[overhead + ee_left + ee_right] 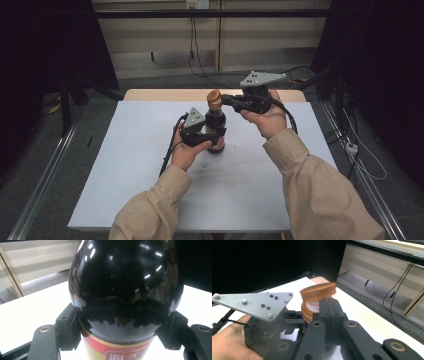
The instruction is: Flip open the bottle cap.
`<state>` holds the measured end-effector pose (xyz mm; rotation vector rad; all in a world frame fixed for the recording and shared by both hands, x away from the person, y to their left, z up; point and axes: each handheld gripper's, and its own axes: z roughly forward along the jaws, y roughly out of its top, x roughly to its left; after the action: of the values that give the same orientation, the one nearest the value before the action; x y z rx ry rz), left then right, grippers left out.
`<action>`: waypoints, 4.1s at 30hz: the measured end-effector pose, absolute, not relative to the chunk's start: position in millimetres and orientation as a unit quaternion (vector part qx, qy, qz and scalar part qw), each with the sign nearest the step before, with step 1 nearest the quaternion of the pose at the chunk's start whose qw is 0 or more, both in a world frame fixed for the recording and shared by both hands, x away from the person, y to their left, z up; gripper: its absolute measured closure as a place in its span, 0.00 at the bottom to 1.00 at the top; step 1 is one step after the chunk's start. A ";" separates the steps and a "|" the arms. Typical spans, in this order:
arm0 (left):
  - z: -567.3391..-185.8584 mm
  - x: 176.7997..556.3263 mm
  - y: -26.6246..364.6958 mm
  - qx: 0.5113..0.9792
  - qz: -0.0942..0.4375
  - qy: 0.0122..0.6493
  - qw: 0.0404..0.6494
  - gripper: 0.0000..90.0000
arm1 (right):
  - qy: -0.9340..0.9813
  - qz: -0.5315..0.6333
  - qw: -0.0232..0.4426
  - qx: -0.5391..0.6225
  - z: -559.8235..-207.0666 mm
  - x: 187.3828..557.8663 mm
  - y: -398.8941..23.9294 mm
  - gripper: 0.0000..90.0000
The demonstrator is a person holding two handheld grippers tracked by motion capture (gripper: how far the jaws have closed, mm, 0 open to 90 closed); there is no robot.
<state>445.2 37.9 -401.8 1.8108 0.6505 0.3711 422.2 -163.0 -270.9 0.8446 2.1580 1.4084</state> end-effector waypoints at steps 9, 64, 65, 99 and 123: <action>-401.8 444.5 38.0 0.767 0.161 0.277 0.556 0.33 | 0.781 0.504 0.212 0.302 -268.6 423.1 -161.1 1.00; -403.6 442.2 35.5 0.762 0.177 0.283 0.555 0.33 | 0.782 0.507 0.231 0.279 -252.0 420.5 -141.0 1.00; -404.0 442.0 34.8 0.759 0.176 0.285 0.559 0.33 | 0.781 0.508 0.231 0.281 -252.7 420.4 -142.6 1.00; -397.5 424.7 85.7 0.772 0.141 0.292 0.547 0.15 | 0.760 0.536 0.211 0.301 -313.7 379.4 -188.6 0.50; -402.0 406.4 124.1 0.788 0.139 0.275 0.533 0.14 | 0.755 0.525 0.202 0.337 -374.0 356.5 -221.4 0.34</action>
<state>406.4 124.1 -402.0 1.8791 0.6565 0.3313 356.5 -221.4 -374.0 0.9404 2.1091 1.4654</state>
